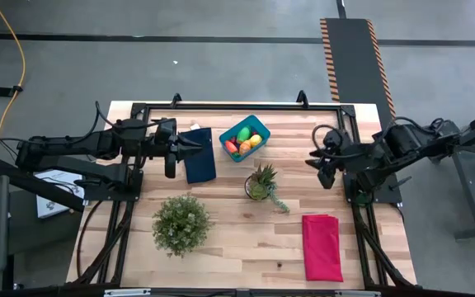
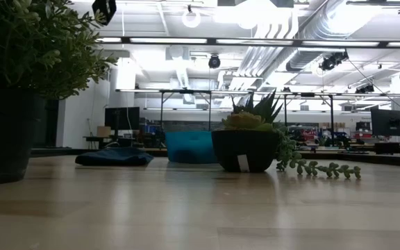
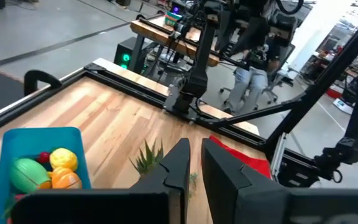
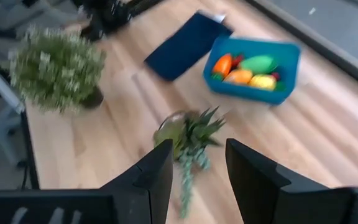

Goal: Pick and placing Produce into tupperware
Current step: Put the blue berry into the bin

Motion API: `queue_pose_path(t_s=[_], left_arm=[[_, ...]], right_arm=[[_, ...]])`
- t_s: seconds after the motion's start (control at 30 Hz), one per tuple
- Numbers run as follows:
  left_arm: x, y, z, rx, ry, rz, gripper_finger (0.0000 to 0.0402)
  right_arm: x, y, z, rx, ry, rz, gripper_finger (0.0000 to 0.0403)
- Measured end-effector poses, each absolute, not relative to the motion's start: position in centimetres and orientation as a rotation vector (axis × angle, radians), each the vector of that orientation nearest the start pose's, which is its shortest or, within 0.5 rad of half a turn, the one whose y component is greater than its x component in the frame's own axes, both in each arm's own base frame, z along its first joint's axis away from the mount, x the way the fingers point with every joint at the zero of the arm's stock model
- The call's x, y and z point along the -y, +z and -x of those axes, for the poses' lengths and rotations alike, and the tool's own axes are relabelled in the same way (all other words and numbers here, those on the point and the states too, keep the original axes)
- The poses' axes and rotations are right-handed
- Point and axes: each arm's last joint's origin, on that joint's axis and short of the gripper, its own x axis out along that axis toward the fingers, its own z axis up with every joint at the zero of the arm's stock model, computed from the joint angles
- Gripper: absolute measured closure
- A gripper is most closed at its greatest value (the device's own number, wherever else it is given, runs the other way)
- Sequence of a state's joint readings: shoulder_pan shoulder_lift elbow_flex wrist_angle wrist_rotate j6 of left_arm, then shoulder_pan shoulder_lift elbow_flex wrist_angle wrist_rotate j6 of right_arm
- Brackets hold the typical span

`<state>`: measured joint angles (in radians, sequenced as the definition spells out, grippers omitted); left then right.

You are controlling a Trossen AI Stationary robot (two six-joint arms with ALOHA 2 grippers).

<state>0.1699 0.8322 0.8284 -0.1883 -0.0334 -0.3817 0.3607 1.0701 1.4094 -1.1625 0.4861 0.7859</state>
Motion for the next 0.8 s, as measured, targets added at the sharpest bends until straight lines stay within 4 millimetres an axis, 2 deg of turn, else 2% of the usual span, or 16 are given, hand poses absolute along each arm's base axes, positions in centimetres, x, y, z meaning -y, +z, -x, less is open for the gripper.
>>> queue_pose_path(t_s=[0.2, 0.4, 0.57, 0.8], left_arm=[[-3.1, 33.9, -18.0, -0.153, 0.213, 0.437, 0.0378], [-2.9, 33.9, -18.0, -0.164, 0.149, 0.463, 0.0376], [-2.9, 33.9, -18.0, -0.169, 0.133, 0.476, 0.0376], [-2.7, 33.9, -18.0, -0.183, 0.072, 0.515, 0.0376]], right_arm=[[-5.8, 39.2, -18.1, -0.777, -0.325, -0.443, 0.0263], [-7.6, 37.9, -19.5, -0.878, -0.27, -0.406, 0.0263], [-9.0, 37.4, -19.7, -0.908, -0.238, -0.398, 0.0263], [-9.7, 37.4, -19.4, -0.889, -0.249, -0.403, 0.0263]])
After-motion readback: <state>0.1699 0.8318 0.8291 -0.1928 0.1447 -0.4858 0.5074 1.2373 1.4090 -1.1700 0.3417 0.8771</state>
